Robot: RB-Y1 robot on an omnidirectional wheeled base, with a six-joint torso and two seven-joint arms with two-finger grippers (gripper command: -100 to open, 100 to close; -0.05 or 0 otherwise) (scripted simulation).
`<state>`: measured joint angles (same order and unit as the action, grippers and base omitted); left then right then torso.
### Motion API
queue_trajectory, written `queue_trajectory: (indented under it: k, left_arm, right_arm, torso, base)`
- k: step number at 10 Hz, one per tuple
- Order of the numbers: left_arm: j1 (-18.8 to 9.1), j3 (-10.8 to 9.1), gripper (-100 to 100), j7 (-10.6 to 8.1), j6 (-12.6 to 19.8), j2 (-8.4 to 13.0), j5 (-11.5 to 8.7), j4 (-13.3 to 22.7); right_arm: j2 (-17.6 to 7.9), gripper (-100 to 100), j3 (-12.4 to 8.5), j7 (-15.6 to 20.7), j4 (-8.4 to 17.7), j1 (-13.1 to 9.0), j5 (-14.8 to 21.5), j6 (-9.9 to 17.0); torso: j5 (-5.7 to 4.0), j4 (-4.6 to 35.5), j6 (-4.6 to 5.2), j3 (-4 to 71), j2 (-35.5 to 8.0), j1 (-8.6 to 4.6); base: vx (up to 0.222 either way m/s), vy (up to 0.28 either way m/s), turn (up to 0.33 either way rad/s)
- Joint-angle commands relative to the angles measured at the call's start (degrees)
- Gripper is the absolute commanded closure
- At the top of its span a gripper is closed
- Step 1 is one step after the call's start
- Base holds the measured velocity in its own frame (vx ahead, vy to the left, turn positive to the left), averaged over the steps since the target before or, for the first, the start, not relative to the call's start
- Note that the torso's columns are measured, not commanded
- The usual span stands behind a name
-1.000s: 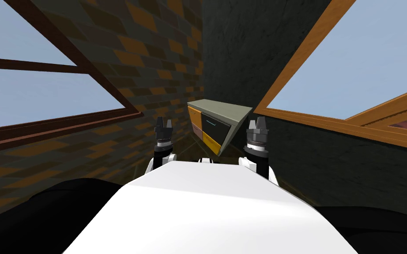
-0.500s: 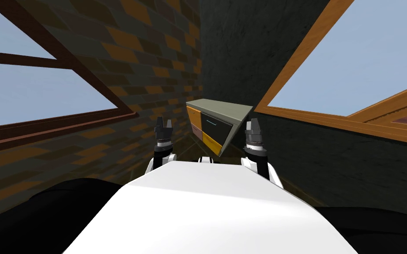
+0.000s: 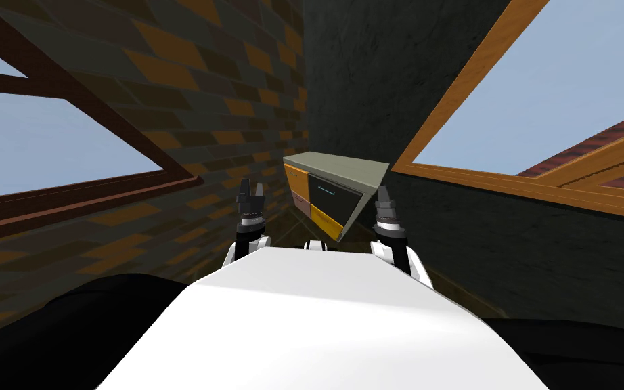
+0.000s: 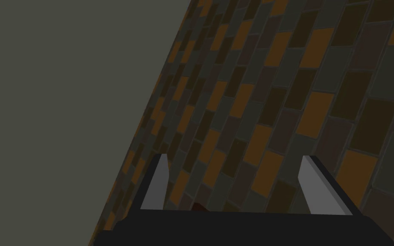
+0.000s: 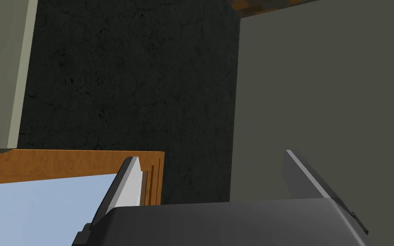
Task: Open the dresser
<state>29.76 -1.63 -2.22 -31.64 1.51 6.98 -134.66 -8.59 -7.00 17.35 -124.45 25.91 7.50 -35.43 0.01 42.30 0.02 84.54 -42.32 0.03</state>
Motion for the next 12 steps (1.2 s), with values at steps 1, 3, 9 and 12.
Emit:
queue_trajectory:
  k: [1, 3, 9, 12]
  left_arm:
    - [0.0, 0.0, 0, 0.0, 0.0, 0.0, 0.0, 0.0]
    - [0.0, 0.0, 0, 0.0, 0.0, 0.0, 0.0, 0.0]
    - [0.0, 0.0, 0, 0.0, 0.0, 0.0, 0.0, 0.0]
    - [0.0, 0.0, 0, 0.0, 0.0, 0.0, 0.0, 0.0]
  right_arm:
    - [-0.5, -100, -1.0, 4.3, 3.0, -1.2, 0.2, -1.7]
    - [-0.8, -100, -1.8, 7.1, 5.0, -2.0, 0.4, -2.9]
    - [-1.3, -100, -4.0, 15.5, 11.3, -4.4, 0.9, -6.6]
    - [-1.4, -100, -4.8, 19.8, 13.5, -5.3, 1.0, -7.9]
  torso:
    - [-0.01, 0.0, -0.04, 0.0, 0.0, -0.06]
    - [-0.02, 0.0, -0.02, 0.0, 0.0, -0.09]
    - [0.02, 0.0, -0.03, 0.1, 0.1, 0.03]
    - [-0.01, 0.0, 0.0, 0.0, 0.0, -0.02]
  base:
    - [0.071, 0.093, -0.058]
    - [0.061, 0.082, -0.081]
    - [0.066, 0.083, -0.076]
    - [0.066, 0.092, -0.078]
